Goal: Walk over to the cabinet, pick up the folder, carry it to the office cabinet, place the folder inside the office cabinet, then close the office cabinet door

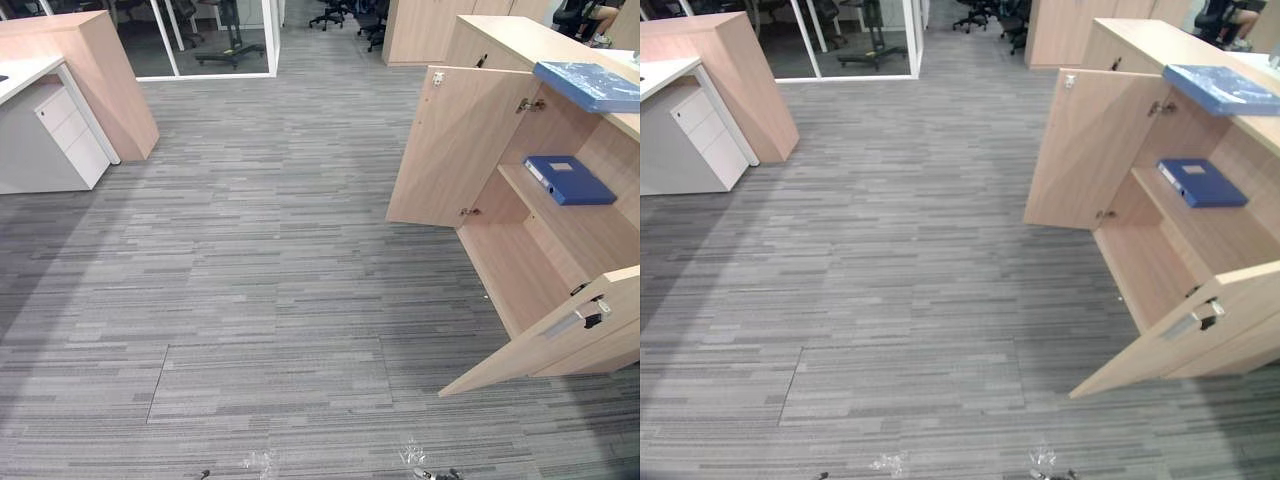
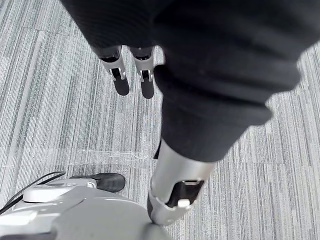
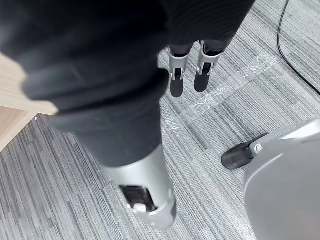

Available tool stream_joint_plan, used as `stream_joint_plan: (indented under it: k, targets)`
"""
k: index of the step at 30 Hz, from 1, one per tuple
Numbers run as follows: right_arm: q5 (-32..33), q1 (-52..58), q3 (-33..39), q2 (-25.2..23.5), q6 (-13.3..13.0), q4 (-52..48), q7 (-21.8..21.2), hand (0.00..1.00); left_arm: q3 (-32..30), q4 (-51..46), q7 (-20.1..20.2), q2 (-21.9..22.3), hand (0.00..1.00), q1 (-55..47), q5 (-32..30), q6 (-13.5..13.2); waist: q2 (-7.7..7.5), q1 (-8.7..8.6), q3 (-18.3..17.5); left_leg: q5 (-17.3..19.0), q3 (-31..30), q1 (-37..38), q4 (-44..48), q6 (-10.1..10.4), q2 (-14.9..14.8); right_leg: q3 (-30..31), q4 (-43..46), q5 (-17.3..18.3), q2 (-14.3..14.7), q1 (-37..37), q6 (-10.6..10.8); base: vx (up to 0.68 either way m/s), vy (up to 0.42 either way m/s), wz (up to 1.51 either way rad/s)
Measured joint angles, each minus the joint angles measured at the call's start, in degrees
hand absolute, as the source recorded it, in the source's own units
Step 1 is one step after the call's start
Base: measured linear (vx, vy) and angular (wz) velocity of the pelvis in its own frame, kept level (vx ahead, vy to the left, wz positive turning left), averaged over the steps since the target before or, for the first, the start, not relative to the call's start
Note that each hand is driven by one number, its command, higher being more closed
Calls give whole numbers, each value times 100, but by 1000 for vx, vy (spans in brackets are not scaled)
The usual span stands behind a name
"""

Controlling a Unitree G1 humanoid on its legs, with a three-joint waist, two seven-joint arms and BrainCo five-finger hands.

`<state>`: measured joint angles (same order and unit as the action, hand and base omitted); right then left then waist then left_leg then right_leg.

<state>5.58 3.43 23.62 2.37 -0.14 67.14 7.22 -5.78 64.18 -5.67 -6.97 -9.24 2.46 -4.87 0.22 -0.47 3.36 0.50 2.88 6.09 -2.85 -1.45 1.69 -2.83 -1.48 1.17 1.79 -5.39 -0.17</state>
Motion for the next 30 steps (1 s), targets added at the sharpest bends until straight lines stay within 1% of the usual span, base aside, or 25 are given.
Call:
stream_joint_plan:
  k: [10,17,30]
  targets:
    - [-1,-136,-1,-140,2,2,-51,0,0,-1,103,2,0,7,87,-29,-3,3,1,-2,16,26,-60,-2,0,0,-23,-1,3,-2,-1,-7,-2,0]
    - [-3,-153,-5,-159,3,5,-53,0,-12,-2,124,-16,0,12,85,-29,-49,5,30,-1,37,102,-106,-1,7,-1,-29,1,-2,-48,2,-10,-1,0]
    - [-3,-153,-4,-160,3,5,-53,0,-19,-2,126,-16,0,12,57,-21,-52,5,32,-2,38,102,-106,-2,7,-3,-29,3,-3,-48,4,-24,-7,0]
